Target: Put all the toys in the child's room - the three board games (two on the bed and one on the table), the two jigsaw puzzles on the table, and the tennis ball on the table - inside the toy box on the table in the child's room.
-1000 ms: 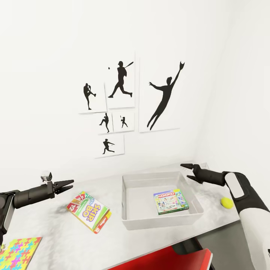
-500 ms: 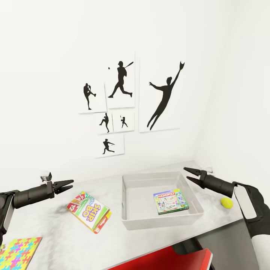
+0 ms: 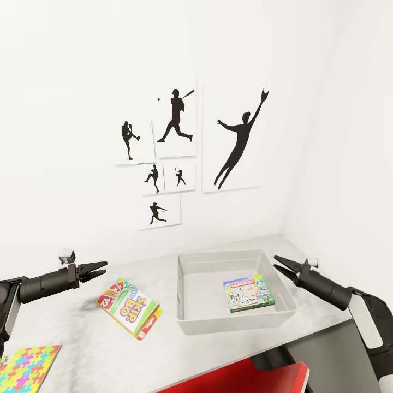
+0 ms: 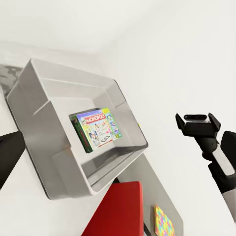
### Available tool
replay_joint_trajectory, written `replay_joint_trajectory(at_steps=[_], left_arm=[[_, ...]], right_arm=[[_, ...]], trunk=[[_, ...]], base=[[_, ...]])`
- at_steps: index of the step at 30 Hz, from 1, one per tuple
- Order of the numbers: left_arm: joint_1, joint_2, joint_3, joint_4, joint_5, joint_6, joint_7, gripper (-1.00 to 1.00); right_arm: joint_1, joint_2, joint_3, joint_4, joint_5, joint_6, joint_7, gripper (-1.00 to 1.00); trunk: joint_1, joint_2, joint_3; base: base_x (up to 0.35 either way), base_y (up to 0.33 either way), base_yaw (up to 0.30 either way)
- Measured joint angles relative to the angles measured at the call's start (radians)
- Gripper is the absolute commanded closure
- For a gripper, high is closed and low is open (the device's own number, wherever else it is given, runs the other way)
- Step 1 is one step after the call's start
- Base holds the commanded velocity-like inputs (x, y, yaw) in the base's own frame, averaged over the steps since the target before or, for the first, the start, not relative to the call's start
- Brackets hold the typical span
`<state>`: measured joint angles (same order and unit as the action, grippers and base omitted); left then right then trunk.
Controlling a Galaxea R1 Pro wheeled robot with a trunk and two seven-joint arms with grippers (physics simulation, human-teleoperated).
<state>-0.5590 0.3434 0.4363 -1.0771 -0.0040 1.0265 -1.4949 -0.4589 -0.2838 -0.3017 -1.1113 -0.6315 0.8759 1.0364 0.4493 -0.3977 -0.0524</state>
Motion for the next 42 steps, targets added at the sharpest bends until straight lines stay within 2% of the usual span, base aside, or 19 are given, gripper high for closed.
replay_joint_trajectory(at_steps=[5, 18, 42], left_arm=[[0.000, -0.001, -0.001, 0.000, 0.000, 0.000, 0.000, -1.00], [0.000, -0.001, -0.002, -0.001, 0.000, 0.000, 0.000, -1.00], [0.000, -0.001, -0.001, -0.001, 0.000, 0.000, 0.000, -1.00]], right_arm=[[0.012, -0.002, -0.002, 0.002, 0.006, -0.026, 0.038, -1.00], [0.022, -0.002, -0.029, 0.008, 0.009, -0.125, 0.053, -1.00], [0.031, 0.000, -0.033, 0.008, 0.007, -0.143, 0.056, -1.00]], trunk=[[0.000, 0.000, 0.000], [0.000, 0.000, 0.000], [0.000, 0.000, 0.017]], base=[[0.000, 0.000, 0.000], [0.000, 0.000, 0.000], [-0.020, 0.005, 0.000]])
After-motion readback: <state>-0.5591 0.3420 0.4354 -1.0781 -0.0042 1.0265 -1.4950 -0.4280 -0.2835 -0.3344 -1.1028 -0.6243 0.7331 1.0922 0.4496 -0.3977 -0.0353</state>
